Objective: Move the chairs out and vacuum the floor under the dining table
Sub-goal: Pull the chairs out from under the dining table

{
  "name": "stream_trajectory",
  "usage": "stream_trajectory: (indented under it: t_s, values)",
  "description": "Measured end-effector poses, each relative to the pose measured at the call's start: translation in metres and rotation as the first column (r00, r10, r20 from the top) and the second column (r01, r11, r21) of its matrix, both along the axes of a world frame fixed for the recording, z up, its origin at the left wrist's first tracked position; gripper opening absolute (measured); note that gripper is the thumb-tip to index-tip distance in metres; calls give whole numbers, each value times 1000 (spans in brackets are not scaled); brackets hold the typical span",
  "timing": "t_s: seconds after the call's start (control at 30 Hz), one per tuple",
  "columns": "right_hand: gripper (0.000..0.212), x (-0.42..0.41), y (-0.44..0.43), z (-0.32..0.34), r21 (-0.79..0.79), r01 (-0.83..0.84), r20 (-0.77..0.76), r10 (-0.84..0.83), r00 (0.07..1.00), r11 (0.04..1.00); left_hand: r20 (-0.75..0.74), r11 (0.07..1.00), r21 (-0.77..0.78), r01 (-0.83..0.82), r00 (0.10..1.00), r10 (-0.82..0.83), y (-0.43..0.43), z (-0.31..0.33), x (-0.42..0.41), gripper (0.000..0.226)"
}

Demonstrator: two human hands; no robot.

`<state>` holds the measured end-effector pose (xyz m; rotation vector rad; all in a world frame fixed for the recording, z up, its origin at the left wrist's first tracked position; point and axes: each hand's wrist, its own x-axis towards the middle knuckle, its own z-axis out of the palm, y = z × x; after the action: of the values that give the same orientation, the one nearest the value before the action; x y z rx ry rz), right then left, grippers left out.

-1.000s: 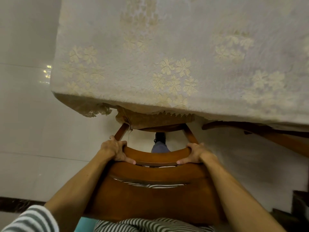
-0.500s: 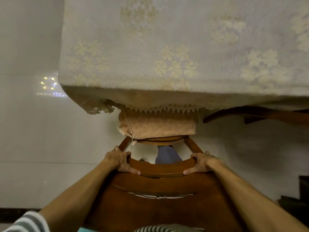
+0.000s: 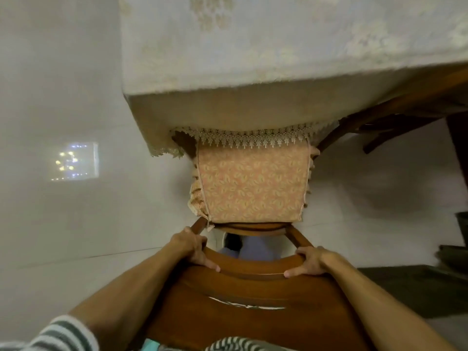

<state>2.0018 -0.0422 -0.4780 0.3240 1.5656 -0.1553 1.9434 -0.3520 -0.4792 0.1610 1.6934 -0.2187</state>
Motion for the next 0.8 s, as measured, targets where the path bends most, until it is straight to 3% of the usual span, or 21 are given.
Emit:
stream_trajectory:
  t_s: [0.17, 0.5, 0.8]
  values:
    - [109, 48, -11, -1, -45, 59, 31, -58, 998, 997, 59, 993, -29, 114, 992, -112, 2, 1, 11, 109]
    - [112, 112, -34, 0, -60, 294, 17, -293, 956, 954, 56, 936, -13, 352, 935, -351, 6, -1, 9, 104]
    - [110, 129, -137, 2, 14, 464, -8, -464, 886, 886, 5, 844, 47, 534, 845, -535, -66, -19, -16, 109]
